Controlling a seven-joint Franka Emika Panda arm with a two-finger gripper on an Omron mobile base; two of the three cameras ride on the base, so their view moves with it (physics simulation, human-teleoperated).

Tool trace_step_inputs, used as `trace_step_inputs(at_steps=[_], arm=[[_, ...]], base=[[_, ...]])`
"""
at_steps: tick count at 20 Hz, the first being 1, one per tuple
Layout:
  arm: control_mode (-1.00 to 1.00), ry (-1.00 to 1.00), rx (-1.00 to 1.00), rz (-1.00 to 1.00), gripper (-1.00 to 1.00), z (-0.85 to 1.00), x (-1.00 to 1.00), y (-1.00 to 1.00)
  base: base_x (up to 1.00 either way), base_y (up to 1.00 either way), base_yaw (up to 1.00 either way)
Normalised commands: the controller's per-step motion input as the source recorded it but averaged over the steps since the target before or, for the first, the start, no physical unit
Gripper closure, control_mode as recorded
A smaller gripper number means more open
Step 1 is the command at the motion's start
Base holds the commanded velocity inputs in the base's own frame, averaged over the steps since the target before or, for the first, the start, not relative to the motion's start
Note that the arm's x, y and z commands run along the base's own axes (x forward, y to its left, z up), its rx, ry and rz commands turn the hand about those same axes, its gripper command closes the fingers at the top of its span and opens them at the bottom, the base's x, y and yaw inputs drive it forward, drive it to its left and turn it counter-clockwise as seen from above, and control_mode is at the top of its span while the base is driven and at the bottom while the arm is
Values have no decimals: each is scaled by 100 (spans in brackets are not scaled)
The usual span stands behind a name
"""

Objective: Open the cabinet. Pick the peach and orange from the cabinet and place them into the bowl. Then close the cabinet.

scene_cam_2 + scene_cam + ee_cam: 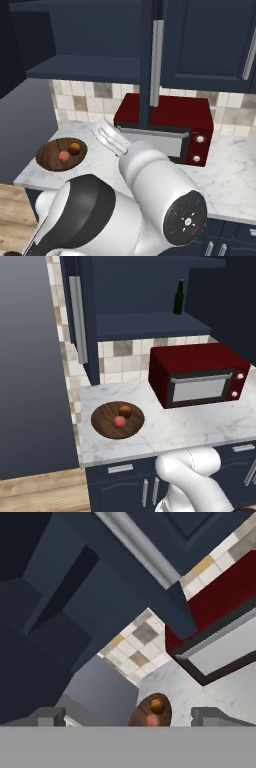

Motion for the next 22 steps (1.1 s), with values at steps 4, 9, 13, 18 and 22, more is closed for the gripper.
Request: trace_step_inputs(at_steps=[4, 9, 13, 18, 22], arm=[[-100, 0, 11, 0, -100, 0, 38, -29], [-100, 0, 10, 1, -100, 0, 39, -30], [-100, 0, 11, 2, -100, 0, 44, -23], [-100, 0, 11, 1, -100, 2, 46, -25], [-100, -2, 10, 1, -100, 8, 51, -13]], base=[[0, 0, 0], [0, 0, 0], [0, 0, 0], [0, 0, 0], [0, 0, 0]])
